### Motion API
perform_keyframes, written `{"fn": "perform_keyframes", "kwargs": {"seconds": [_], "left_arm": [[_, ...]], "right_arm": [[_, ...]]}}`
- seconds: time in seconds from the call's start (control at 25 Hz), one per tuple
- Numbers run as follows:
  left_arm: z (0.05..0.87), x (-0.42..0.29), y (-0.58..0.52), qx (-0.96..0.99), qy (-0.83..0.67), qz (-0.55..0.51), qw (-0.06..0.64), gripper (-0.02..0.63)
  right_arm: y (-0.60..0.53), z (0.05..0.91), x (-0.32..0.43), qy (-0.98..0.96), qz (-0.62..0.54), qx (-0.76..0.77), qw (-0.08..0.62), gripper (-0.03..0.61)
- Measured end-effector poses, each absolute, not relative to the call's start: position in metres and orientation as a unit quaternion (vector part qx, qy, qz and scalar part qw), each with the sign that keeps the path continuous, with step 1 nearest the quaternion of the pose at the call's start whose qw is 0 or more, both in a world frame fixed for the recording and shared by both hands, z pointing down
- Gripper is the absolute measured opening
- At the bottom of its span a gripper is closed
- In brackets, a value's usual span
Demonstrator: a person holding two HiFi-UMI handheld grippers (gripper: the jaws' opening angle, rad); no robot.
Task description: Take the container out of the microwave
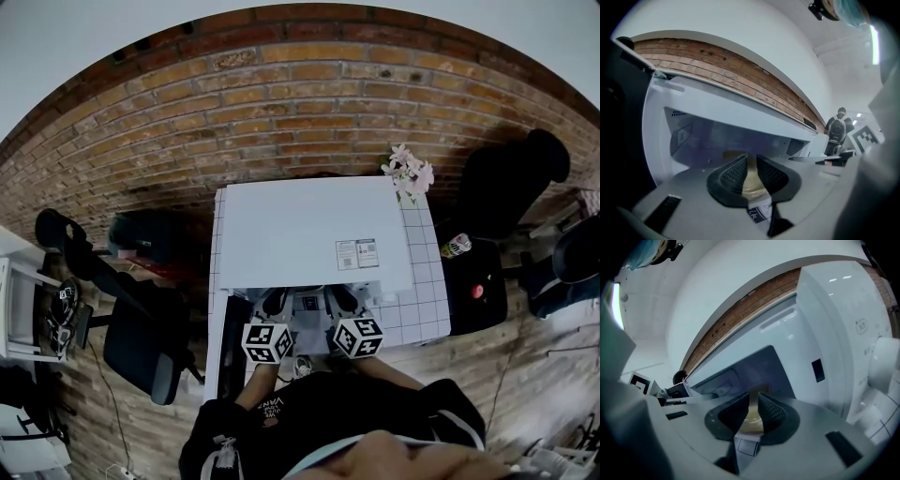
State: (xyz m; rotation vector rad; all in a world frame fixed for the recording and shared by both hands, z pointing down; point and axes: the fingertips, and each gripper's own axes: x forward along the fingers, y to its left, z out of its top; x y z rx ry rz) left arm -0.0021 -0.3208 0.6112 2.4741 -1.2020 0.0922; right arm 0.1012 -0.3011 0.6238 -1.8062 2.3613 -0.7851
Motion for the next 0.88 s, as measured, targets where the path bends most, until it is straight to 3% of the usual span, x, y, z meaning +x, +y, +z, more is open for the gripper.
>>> {"fn": "perform_keyframes", "kwargs": {"seconds": [0.12, 0.44, 0.88], "left_arm": [[0.618, -0.001, -0.323, 0.880, -0.425, 0.033, 0.210, 0.117], [0.642, -0.005, -0.333, 0.869, -0.426, 0.041, 0.250, 0.221], [0.664, -0.006, -0.349, 0.860, -0.421, 0.052, 0.284, 0.250]], "right_arm": [[-0.304, 0.631, 0.101, 0.759, -0.265, -0.594, 0.029, 0.111], [-0.310, 0.646, 0.100, 0.747, -0.275, -0.604, 0.036, 0.188], [-0.328, 0.667, 0.092, 0.726, -0.293, -0.621, 0.036, 0.245]]}}
